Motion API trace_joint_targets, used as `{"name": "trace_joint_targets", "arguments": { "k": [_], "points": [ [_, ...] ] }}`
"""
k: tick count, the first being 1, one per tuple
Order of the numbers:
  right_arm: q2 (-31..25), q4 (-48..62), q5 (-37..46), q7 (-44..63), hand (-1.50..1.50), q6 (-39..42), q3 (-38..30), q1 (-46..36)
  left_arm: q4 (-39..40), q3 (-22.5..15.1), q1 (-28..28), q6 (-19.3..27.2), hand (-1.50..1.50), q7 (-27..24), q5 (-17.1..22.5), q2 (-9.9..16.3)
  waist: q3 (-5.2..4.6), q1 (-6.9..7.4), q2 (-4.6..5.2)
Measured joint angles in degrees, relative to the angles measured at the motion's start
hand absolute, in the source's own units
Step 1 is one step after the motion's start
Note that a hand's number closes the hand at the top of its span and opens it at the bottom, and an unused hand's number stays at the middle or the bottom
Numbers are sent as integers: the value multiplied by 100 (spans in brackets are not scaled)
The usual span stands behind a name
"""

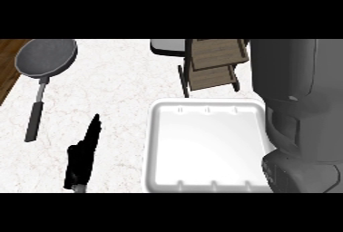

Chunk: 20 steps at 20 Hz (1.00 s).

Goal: Pick the croissant from the tray and place it in the tiered basket

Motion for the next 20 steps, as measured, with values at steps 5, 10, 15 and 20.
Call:
{"name": "trace_joint_targets", "arguments": {
  "k": [5, 10, 15, 20],
  "points": [
    [-38, 346, 181, 9, 150, -305, -415, 96, -1, 36, -35, -8, 0, 49, 3, 8, 6, 1, 17],
    [-13, 246, -30, 38, -150, -954, -783, 324, 16, 47, -63, -39, 0, 8, 3, -6, 9, 51, 28],
    [-1, -5, -447, -101, -150, -1834, -1060, 547, 10, 63, -97, -92, 0, 43, 14, 24, 10, 104, 37],
    [7, -167, -622, -251, -150, -2809, -1083, 579, 56, 45, -147, -95, 0, 56, -19, 0, 7, 134, 41]
  ]
}}
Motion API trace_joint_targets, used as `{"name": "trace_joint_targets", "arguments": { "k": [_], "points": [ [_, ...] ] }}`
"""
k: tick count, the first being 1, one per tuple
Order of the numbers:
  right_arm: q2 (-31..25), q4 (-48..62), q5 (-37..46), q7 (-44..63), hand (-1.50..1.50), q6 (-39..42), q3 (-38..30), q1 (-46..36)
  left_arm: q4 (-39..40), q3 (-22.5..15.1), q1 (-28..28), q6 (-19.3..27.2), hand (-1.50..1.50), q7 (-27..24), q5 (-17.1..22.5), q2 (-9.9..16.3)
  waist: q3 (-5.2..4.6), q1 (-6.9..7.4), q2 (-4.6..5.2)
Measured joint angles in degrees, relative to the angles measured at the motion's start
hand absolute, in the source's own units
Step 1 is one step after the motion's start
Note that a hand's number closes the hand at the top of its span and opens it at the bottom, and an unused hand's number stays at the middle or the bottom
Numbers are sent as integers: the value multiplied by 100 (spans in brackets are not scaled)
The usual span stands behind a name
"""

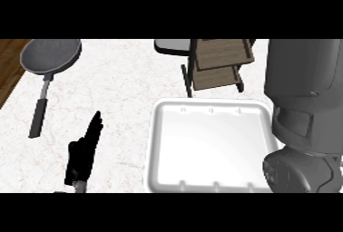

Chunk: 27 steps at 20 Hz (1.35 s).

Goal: Pick the croissant from the tray and place it in the tiered basket

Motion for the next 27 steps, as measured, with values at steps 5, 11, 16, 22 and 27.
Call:
{"name": "trace_joint_targets", "arguments": {
  "k": [5, 11, 16, 22, 27],
  "points": [
    [9, -314, 453, -40, -150, -613, 271, -44, 13, 33, 31, -11, 0, 18, 5, 15, -6, -83, -42],
    [24, -1199, 1656, 270, -150, -630, 539, -72, -7, 112, 189, 11, 0, -19, 37, 36, -8, -248, -134],
    [24, -2315, 2227, 445, -150, -248, 838, -79, -13, 154, 275, 26, 0, 12, 59, 41, -6, -352, -212],
    [24, -3664, 2508, 365, -150, 582, 1285, -143, 28, 202, 346, 27, 0, -13, 73, 55, -8, -422, -300],
    [24, -4639, 2634, 126, -150, 1606, 1686, -318, 44, 192, 366, 39, 0, 3, 51, 44, -11, -438, -354]
  ]
}}
